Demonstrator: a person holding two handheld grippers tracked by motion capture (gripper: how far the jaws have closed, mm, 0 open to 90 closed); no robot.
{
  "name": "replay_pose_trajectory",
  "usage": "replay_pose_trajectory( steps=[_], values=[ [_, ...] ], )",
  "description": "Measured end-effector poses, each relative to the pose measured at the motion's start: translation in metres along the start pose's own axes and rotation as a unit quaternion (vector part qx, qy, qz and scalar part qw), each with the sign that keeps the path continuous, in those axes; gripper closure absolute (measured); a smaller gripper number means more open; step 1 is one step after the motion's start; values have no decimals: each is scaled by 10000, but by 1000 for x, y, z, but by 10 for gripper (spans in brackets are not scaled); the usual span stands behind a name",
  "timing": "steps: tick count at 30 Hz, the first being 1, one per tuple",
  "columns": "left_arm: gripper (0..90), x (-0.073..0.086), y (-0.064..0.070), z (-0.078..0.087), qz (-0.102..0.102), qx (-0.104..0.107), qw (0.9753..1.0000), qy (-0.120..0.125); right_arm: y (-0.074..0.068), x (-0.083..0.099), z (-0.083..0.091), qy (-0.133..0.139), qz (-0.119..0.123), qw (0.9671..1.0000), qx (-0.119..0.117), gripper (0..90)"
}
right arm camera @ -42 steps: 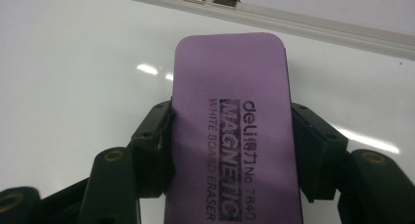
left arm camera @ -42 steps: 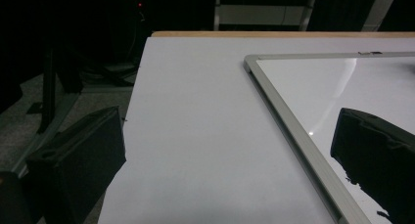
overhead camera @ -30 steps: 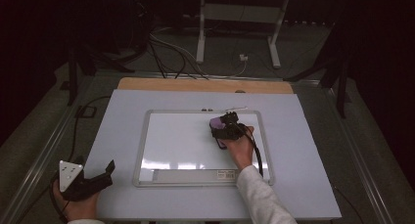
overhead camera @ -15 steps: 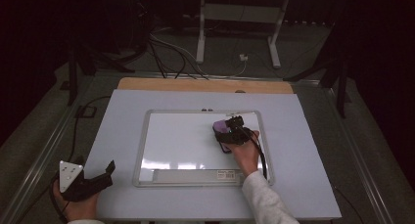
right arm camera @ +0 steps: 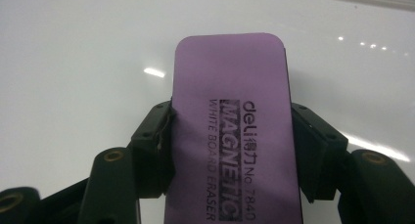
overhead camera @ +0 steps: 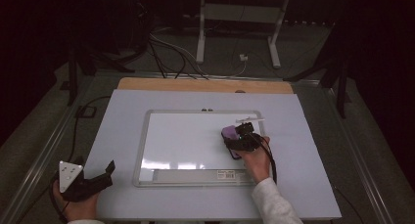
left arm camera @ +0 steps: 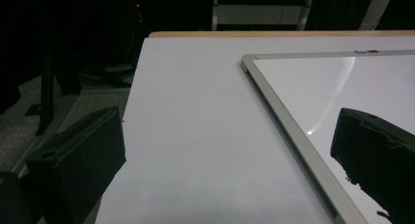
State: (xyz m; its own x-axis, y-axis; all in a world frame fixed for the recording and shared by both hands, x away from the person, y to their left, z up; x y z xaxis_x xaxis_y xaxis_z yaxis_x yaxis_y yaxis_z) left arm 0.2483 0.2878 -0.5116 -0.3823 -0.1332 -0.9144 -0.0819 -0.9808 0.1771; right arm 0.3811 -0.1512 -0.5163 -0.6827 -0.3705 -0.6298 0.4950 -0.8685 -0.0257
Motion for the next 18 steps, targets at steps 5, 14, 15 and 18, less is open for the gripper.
replay_pose_trajectory(
  steps=[5, 14, 15, 18],
  values=[
    [6, 0, 0, 0, 16, -1, 10000, 0, 4, 11, 5, -60, 68, 10000, 9, 406],
    [6, 1, 0, 0, 3, 0, 10000, -15, 11, 30, 7, -169, 84, 9998, -40, 405],
    [6, 1, 0, 0, 4, 1, 10000, -16, 11, 31, 7, -185, 91, 9998, -41, 405],
    [6, 1, 0, 0, 0, 2, 10000, -22, 12, 35, 6, -209, 141, 9997, -47, 405]
  ],
)
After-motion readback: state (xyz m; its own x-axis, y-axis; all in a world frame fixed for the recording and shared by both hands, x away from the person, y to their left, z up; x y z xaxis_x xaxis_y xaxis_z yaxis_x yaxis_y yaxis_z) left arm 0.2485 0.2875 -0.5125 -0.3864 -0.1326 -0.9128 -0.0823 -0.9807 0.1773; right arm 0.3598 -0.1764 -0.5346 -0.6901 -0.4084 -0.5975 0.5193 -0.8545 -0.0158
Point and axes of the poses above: each handheld gripper's, and its own axes: z roughly backward along the jaws, x roughly out of its underside, y roughly to its right, the point moved 5 cm from there along -z, roughly forward along the jaws, and after that the axes turned 9 degrees about z, right-handed, at the moved point
